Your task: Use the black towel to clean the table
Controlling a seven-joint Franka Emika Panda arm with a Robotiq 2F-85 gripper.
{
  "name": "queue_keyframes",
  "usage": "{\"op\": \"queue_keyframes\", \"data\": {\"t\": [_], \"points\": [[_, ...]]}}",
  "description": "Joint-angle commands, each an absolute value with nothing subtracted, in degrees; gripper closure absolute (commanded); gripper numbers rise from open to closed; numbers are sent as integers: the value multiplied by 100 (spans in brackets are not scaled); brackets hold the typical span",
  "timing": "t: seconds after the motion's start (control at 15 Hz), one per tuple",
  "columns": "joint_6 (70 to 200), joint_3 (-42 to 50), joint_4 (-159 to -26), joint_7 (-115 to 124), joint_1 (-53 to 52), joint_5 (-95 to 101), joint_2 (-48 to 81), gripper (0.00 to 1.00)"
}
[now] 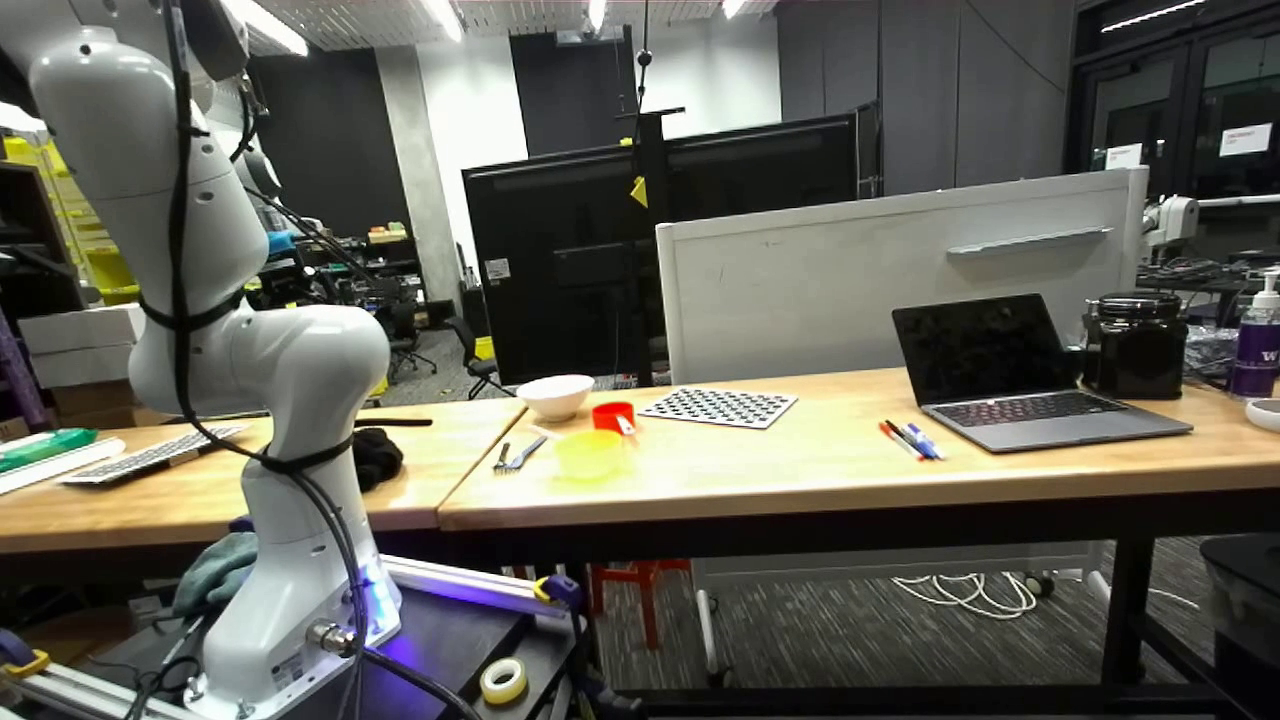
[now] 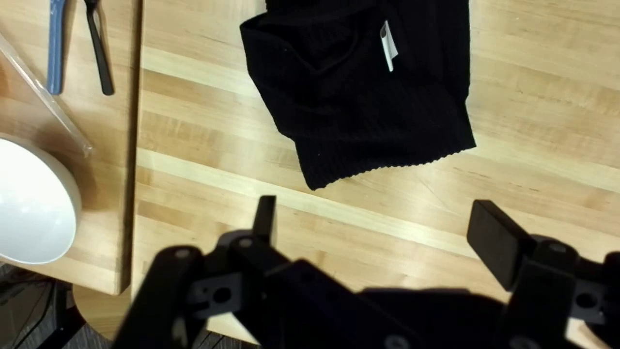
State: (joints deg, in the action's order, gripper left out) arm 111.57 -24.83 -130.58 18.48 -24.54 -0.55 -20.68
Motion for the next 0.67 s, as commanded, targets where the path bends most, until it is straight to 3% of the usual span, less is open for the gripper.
{"op": "queue_keyframes", "data": {"t": [0.0, 0.6], "points": [[10903, -2271, -13248, 1821, -2209, -239, -2527, 0], [10250, -1475, -13166, 1595, -1404, -186, -2710, 0]]}}
